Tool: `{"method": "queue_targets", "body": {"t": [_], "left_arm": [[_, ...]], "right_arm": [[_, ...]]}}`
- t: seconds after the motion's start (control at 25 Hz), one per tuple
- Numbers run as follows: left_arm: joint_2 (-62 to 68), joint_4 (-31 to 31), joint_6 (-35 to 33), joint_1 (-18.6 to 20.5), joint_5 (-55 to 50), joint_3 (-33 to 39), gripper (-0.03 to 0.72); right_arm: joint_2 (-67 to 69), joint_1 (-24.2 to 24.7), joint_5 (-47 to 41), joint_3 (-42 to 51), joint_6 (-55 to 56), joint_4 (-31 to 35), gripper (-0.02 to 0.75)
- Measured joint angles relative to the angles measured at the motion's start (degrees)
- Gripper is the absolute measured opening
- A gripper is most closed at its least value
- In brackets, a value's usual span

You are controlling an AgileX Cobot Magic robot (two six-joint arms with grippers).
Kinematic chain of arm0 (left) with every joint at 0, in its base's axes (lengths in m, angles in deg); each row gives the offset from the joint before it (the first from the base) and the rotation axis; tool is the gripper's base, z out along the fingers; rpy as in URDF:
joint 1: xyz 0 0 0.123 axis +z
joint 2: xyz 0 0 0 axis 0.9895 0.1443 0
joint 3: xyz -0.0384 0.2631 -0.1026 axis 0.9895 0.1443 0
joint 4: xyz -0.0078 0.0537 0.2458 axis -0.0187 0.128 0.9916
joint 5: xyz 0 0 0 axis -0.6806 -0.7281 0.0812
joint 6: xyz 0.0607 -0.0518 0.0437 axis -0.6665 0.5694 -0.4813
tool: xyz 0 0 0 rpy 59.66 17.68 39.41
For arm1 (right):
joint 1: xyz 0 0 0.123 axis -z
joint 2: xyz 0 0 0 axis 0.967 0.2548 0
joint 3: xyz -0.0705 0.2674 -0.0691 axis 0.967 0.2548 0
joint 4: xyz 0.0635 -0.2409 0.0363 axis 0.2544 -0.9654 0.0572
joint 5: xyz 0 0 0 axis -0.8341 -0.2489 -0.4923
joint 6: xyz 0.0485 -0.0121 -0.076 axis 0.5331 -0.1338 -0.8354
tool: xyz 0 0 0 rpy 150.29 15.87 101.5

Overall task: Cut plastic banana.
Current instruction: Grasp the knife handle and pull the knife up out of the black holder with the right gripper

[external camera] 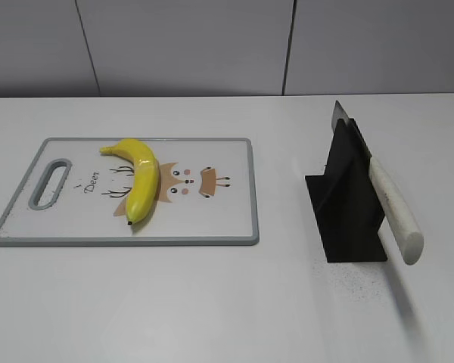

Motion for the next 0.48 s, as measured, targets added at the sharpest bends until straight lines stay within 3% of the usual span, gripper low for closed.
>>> {"method": "queue_targets", "body": {"t": [0.24, 0.48], "left_arm": [[0.00, 0.00, 0.00, 0.00, 0.00, 0.00, 0.580], [0.00, 0.00, 0.00, 0.00, 0.00, 0.00, 0.580]], "right_arm": [[10.81, -6.06, -1.57, -8.77, 4.27, -0.05, 0.507], [21.91, -6.78, -3.36, -14.32, 6.23, -0.22, 0.505]]}}
